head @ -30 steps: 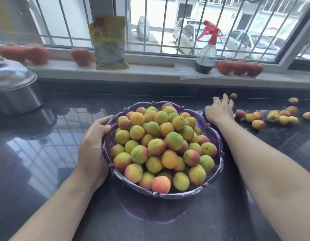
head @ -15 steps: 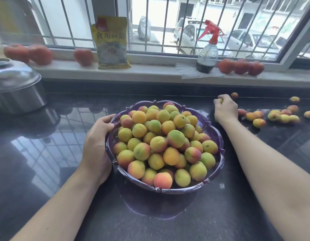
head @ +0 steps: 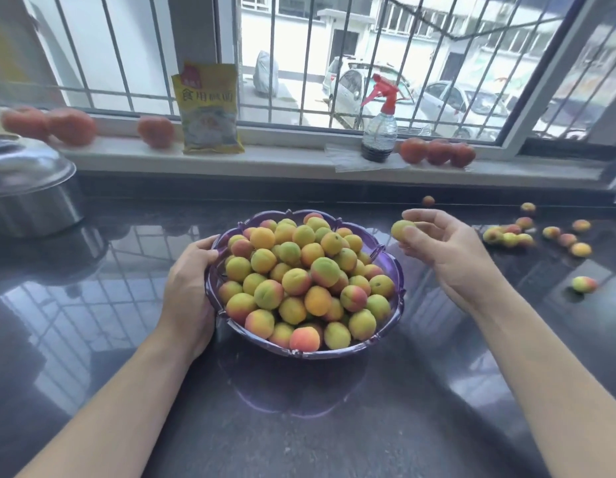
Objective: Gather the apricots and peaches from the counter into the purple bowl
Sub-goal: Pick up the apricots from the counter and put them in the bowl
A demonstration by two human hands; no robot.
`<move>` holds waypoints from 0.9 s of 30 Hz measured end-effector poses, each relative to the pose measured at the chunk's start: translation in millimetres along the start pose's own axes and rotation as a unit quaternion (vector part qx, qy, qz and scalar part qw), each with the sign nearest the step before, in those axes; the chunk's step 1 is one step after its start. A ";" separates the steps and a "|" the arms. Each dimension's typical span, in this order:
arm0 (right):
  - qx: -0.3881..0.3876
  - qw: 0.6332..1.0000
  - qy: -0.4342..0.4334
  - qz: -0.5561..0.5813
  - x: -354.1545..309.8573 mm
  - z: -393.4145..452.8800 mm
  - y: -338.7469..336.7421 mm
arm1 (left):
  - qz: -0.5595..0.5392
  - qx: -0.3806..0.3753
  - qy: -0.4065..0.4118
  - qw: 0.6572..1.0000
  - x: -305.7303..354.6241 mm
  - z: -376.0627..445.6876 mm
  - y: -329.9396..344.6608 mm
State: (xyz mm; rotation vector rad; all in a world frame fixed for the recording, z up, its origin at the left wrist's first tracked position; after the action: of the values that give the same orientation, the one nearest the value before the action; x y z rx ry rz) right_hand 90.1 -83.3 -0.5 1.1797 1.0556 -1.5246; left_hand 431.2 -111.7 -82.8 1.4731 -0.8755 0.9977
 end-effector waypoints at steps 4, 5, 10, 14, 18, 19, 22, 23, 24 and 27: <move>-0.025 0.988 -0.041 -0.147 -7.4 -16.6 21.6 | -0.006 -0.010 0.001 1.000 -1.1 1.8 -1.4; -0.014 0.983 -0.046 -0.179 -5.8 -15.9 26.3 | -0.008 -0.011 0.000 1.000 -1.8 2.4 -1.5; 0.006 0.951 -0.060 -0.303 1.2 -10.9 38.2 | -0.013 -0.015 -0.002 1.000 -3.4 4.0 0.3; 0.003 0.947 -0.062 -0.316 -0.4 -7.5 39.7 | -0.020 -0.017 -0.005 1.000 -4.4 6.6 -0.8; 0.002 0.946 -0.053 -0.320 -1.1 -5.8 41.1 | -0.031 -0.012 -0.004 0.999 -7.2 9.5 -1.9; -0.002 0.945 -0.050 -0.323 -0.8 -4.8 41.2 | -0.030 -0.012 -0.003 0.999 -7.7 9.9 -1.9; -0.027 0.946 -0.050 -0.318 3.3 -2.9 39.3 | -0.026 -0.014 0.001 1.000 -9.1 11.0 -2.2; -0.029 0.956 -0.045 -0.288 4.9 -1.8 36.8 | -0.026 -0.014 0.000 1.000 -9.7 11.5 -2.6; -0.015 0.970 -0.041 -0.238 6.5 0.0 31.7 | -0.025 -0.014 0.001 1.000 -10.1 12.3 -3.5; 0.138 0.976 -0.057 -0.158 21.0 9.9 -2.4 | -0.023 -0.017 0.001 1.000 -11.6 14.5 -5.5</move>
State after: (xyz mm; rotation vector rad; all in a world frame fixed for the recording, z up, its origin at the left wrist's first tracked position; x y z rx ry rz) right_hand 83.1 -95.4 -19.1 1.1313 1.0113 -2.0153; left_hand 433.7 -125.4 -96.2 1.4568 -0.8495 0.9468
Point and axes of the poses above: each hand's wrist, its own z-axis towards the middle knuckle, its own y-axis out of the palm, x = y × z, the point moved 4 cm from there along z, towards the middle knuckle, and after that the axes turned 3 degrees about z, right-handed, at the moved point
